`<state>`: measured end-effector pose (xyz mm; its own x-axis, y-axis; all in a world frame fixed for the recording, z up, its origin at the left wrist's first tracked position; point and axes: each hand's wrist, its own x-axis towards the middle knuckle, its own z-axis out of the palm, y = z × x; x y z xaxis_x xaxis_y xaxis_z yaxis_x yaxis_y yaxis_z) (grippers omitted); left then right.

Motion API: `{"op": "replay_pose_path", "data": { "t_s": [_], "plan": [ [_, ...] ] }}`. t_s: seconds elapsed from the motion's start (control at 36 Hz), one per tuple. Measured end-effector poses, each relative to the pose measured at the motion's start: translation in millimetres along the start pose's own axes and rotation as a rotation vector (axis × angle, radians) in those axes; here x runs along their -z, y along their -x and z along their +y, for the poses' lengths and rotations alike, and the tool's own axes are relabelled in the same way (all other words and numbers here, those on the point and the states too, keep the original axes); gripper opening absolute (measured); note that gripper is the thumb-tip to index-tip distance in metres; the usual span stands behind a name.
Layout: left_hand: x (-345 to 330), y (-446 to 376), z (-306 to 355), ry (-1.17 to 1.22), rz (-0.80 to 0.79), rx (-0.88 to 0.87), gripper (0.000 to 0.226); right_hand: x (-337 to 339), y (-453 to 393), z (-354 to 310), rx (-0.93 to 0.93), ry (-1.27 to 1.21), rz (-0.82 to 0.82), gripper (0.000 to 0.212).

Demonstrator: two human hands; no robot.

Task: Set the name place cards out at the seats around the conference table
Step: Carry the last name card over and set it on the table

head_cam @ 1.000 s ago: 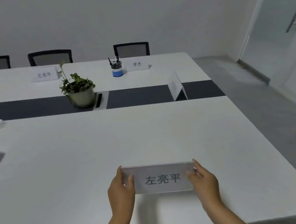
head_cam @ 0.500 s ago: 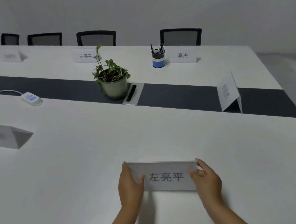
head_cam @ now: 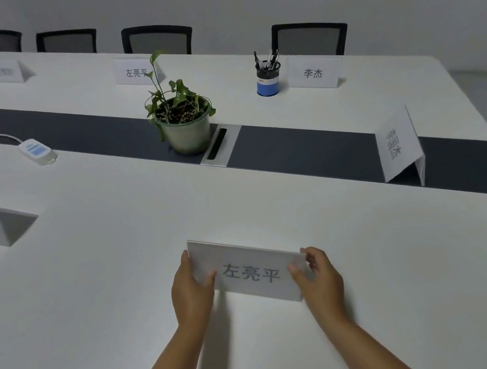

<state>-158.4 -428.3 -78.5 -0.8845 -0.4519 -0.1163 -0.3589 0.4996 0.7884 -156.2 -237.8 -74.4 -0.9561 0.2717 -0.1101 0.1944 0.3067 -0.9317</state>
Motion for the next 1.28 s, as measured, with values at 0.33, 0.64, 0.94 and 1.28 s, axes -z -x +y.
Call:
{"op": "replay_pose_path", "data": {
  "t_s": [0.33, 0.64, 0.94, 1.28],
  "plan": [
    [-2.7, -27.7, -6.0, 0.031, -0.013, -0.041, 0.056, -18.0, -7.4, 0.6, 0.01, -0.013, 0.085, 0.037],
    [-31.0, -5.4, 6.3, 0.028, -0.137, -0.118, 0.051, 39.7, -11.2, 8.0, -0.03, -0.094, 0.131, 0.034],
    [-48.0, -3.2, 12.9, 0.048, -0.132, -0.119, 0.051, 52.4, -11.2, 16.6, -0.035, -0.091, 0.176, 0.036],
    [-50.7, -2.9, 15.8, 0.074, -0.132, -0.098, 0.05, 51.5, -16.3, 23.2, -0.038, -0.086, 0.202, 0.037]
  ]
}}
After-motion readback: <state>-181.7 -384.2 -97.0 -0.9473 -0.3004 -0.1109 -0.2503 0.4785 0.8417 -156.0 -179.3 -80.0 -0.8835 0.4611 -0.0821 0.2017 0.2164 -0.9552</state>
